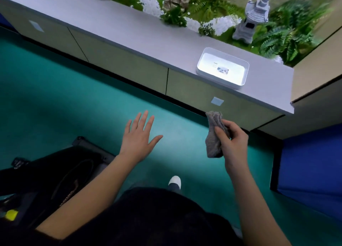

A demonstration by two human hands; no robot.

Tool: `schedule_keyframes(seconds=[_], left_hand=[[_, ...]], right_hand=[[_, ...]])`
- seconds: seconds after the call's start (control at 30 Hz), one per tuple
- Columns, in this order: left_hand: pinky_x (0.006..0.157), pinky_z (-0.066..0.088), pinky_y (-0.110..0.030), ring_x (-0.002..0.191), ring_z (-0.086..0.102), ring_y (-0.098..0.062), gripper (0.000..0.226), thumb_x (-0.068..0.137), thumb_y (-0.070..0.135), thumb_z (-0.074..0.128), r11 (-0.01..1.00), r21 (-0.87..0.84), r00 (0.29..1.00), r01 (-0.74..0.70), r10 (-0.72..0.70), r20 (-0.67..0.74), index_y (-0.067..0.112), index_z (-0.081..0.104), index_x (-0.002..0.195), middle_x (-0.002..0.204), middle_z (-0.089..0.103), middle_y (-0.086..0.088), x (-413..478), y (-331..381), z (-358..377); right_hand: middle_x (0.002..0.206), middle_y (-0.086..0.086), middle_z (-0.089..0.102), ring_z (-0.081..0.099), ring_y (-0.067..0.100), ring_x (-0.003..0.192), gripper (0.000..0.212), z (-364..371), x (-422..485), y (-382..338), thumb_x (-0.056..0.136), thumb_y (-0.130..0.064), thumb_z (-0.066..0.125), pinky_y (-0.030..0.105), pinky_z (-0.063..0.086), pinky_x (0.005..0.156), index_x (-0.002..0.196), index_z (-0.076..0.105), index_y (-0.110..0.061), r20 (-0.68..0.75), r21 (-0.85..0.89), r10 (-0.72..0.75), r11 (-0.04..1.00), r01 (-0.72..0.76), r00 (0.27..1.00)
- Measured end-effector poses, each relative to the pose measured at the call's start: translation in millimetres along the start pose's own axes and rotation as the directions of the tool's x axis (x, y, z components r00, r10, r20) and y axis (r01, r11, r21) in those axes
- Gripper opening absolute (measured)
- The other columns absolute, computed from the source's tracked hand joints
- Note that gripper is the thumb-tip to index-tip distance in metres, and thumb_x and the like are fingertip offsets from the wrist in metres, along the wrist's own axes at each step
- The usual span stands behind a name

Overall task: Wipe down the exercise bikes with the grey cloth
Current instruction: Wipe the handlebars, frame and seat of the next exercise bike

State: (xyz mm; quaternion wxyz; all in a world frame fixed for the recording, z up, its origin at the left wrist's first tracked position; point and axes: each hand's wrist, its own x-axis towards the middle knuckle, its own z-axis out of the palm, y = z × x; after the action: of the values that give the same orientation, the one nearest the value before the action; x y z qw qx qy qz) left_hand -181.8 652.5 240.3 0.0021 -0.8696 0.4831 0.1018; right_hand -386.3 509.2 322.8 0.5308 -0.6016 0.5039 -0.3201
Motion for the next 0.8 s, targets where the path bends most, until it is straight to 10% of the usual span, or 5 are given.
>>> schedule_keyframes(seconds=[0.43, 0.8], left_hand=[[0.116, 0.009, -0.044, 0.145, 0.004, -0.021, 0.083, 0.082, 0.071, 0.011, 0.947, -0.066, 0.947, 0.315, -0.318, -0.047, 0.022, 0.016, 0.149, 0.158, 0.009, -0.003, 133, -51, -31], [0.117, 0.004, -0.044, 0.145, 0.0, -0.019, 0.082, 0.083, 0.07, 0.01, 0.878, -0.151, 0.871, 0.454, -0.473, -0.134, 0.024, 0.012, 0.15, 0.159, 0.002, 0.002, 262, -135, -102]], right_hand=[[0.103, 0.01, 0.068, 0.064, 0.026, 0.098, 0.02, 115, 168, -49, 0.084, -0.001, 0.064, 0.047, 0.05, 0.094, 0.1, 0.067, -0.012, 0.306, -0.056, -0.017, 0.998, 0.036, 0.952], [0.098, 0.003, 0.068, 0.062, 0.012, 0.088, 0.029, 251, 295, -121, 0.085, -0.003, 0.063, 0.021, 0.047, 0.078, 0.088, 0.065, -0.032, 0.497, -0.036, -0.086, 0.992, 0.119, 0.864]])
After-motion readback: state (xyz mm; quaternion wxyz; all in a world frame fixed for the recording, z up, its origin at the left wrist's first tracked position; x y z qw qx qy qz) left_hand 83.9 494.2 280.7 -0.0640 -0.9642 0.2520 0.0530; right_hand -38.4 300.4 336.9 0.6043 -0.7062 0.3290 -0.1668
